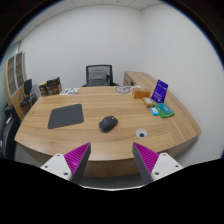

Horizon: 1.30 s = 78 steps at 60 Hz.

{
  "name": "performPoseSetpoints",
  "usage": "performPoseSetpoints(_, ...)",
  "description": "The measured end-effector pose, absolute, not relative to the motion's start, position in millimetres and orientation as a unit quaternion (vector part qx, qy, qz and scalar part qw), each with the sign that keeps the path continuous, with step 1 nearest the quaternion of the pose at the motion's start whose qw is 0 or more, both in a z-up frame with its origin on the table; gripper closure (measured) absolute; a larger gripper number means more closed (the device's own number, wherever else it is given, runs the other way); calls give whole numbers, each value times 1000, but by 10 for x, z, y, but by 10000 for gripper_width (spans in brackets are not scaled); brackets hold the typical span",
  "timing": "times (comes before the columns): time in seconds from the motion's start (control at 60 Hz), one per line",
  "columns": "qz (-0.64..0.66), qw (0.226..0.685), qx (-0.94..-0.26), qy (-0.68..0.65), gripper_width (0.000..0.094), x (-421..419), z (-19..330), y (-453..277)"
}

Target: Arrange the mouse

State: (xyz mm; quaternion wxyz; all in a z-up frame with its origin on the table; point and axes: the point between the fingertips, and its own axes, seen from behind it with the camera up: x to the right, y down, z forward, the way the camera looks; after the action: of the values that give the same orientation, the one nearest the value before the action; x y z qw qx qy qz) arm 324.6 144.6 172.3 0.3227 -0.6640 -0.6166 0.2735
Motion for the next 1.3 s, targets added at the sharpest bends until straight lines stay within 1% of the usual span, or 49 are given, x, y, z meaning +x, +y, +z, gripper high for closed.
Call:
performPoseSetpoints(0.083, 279, 321, -662, -616, 69, 3196, 1668, 1436)
performPoseSetpoints(0.367, 277, 318, -660, -622, 72, 2868, 1217, 1464)
performPoseSetpoints(0.783, 273, 322, -648, -634, 76, 2065, 664, 1346)
performPoseSetpoints(0.967, 265, 311, -652, -638, 74, 1778, 375, 1301)
performPoseSetpoints(1.3, 252, 298, -665, -637, 78, 1278, 5, 1332)
